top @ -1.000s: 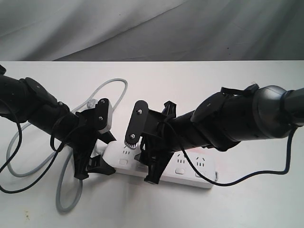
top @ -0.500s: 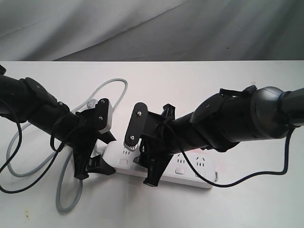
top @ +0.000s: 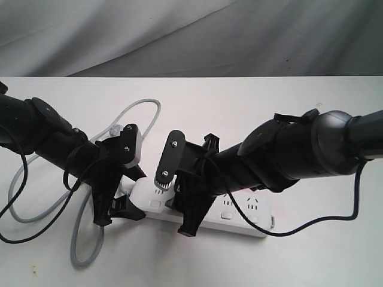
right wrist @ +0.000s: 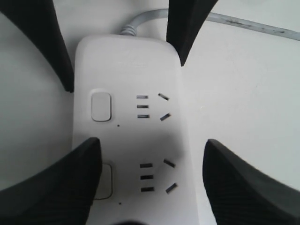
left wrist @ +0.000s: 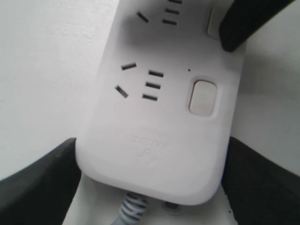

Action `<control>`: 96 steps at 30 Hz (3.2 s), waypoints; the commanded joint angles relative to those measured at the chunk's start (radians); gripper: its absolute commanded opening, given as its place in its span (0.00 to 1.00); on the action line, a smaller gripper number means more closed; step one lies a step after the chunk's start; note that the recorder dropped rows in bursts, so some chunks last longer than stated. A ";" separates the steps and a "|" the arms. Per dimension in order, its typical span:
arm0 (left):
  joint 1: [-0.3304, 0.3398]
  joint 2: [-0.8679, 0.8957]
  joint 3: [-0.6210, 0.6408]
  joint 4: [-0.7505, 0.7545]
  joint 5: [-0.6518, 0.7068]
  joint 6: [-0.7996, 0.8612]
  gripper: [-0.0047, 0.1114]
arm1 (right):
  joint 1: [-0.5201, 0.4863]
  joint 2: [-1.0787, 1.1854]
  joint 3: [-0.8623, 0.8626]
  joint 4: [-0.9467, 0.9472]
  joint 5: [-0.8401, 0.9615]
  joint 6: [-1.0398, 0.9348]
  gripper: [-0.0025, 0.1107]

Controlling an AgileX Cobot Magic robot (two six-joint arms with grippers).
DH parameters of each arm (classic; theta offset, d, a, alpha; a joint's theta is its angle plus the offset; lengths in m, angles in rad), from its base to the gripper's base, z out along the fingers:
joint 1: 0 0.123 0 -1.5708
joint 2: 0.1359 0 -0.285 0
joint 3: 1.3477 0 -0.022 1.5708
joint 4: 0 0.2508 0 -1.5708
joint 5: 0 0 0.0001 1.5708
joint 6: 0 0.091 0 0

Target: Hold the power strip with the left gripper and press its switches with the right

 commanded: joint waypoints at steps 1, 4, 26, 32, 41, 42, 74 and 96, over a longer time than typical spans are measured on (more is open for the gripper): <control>-0.004 0.001 -0.001 0.013 0.012 0.000 0.61 | -0.016 0.016 0.007 -0.014 -0.002 -0.003 0.54; -0.004 0.001 -0.001 0.013 0.012 0.000 0.61 | -0.027 0.016 0.007 -0.017 -0.002 -0.003 0.54; -0.004 0.001 -0.001 0.013 0.012 0.000 0.61 | -0.037 -0.045 0.070 -0.015 -0.005 -0.032 0.54; -0.004 0.001 -0.001 0.013 0.012 0.000 0.61 | -0.026 -0.046 0.037 -0.015 -0.005 -0.032 0.54; -0.004 0.001 -0.001 0.013 0.012 0.000 0.61 | -0.019 -0.042 -0.004 -0.015 0.005 -0.028 0.54; -0.004 0.001 -0.001 0.013 0.012 0.000 0.61 | -0.019 -0.042 -0.004 -0.015 0.013 -0.028 0.54; -0.004 0.001 -0.001 0.013 0.012 0.000 0.61 | -0.019 0.015 0.048 -0.007 0.019 -0.014 0.54; -0.004 0.001 -0.001 0.013 0.012 0.000 0.61 | -0.019 -0.110 0.054 -0.006 0.001 -0.011 0.54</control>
